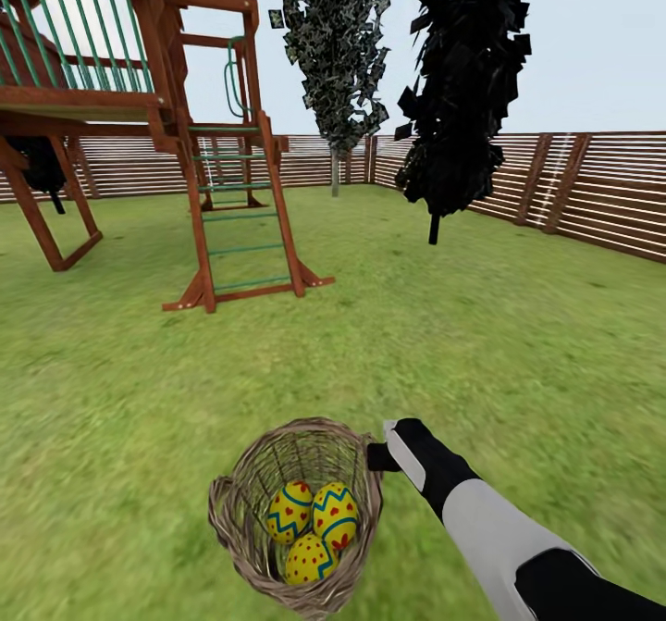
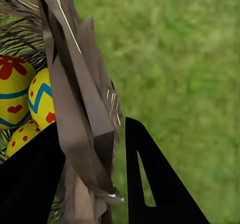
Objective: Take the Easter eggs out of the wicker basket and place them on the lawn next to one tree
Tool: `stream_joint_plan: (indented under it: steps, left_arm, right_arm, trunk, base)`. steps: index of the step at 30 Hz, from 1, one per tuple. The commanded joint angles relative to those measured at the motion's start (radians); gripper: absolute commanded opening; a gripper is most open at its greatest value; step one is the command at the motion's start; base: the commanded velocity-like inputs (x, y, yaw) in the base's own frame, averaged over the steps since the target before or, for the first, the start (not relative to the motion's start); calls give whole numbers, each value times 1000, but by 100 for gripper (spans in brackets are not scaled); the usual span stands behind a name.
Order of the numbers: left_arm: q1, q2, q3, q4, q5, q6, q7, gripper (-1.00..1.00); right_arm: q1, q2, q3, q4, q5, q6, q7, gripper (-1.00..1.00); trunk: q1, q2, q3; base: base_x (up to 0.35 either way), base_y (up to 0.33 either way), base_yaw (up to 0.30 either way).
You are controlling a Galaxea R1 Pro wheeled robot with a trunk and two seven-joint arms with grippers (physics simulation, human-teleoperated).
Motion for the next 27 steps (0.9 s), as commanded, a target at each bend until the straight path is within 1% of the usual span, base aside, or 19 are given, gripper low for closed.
stream_joint_plan:
  steps: [1, 5, 9, 12, 20, 27]
  left_arm:
    - [-1, 0, 3, 1, -10, -5, 2, 100]
    - [-1, 0, 3, 1, -10, -5, 2, 100]
    - [-1, 0, 3, 1, -10, -5, 2, 100]
    - [-1, 0, 3, 1, -10, -4, 2, 100]
    - [-1, 0, 3, 1, -10, -4, 2, 100]
    - [-1, 0, 3, 1, -10, -5, 2, 100]
  right_arm:
    - [-1, -1, 5, -2, -19, 1, -9, -100]
    - [-1, -1, 5, -2, -19, 1, -9, -100]
    - [-1, -1, 5, -2, -19, 1, -9, -100]
    - [-1, -1, 5, -2, -19, 1, -9, -100]
    - [-1, 0, 5, -2, -19, 1, -9, -100]
    - [-1, -1, 5, -2, -19, 1, -9, -100]
  trunk:
    - [1, 0, -1]
    - [1, 0, 0]
    - [1, 0, 2]
    - [1, 0, 4]
    - [1, 0, 5]
    - [1, 0, 8]
  base:
    - [337, 0, 0]
    - [337, 0, -30]
    - [336, 59, -192]
    - [327, 146, -180]
    - [316, 176, -32]
    - [313, 176, -138]
